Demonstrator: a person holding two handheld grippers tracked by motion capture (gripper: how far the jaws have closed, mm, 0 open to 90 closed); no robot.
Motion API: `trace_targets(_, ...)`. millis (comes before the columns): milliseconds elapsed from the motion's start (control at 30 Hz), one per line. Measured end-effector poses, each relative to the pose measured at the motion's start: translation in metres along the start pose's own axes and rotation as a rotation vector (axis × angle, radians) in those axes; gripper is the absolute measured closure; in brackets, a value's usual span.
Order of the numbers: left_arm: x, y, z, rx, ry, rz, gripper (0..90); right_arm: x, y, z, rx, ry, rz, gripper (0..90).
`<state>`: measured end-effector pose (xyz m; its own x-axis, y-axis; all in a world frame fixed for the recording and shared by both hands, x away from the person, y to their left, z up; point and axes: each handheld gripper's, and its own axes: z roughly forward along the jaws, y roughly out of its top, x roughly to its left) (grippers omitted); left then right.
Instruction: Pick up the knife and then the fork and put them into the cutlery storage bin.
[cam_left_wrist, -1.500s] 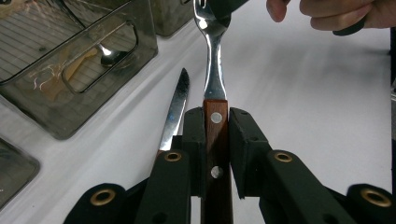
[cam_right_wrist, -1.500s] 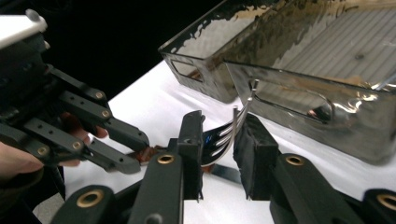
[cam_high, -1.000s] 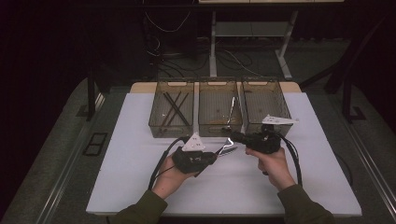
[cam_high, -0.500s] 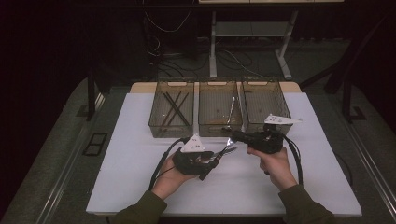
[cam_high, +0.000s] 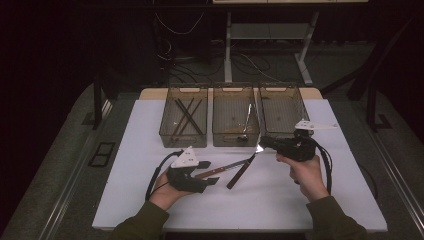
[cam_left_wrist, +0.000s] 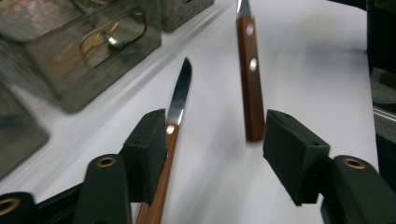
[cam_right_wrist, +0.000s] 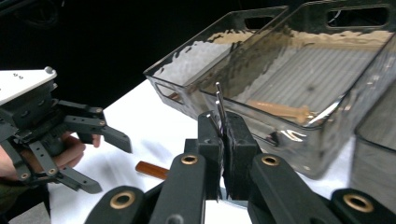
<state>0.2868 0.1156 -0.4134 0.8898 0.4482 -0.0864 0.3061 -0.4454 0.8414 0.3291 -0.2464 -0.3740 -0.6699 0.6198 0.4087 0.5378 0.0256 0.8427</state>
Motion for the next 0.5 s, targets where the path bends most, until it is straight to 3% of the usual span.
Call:
trace_targets(233, 0.004, -0.024, -0.018, -0.013, 0.032, -0.014, 24.5, -0.008, 0.008, -0.015, -0.013, -0.048, 0.006, 86.9)
trace_targets(500, 0.006, -0.040, -0.025, 0.001, 0.064, -0.034, 11.8, -0.019, 0.023, -0.033, -0.043, -0.099, 0.020, 86.8)
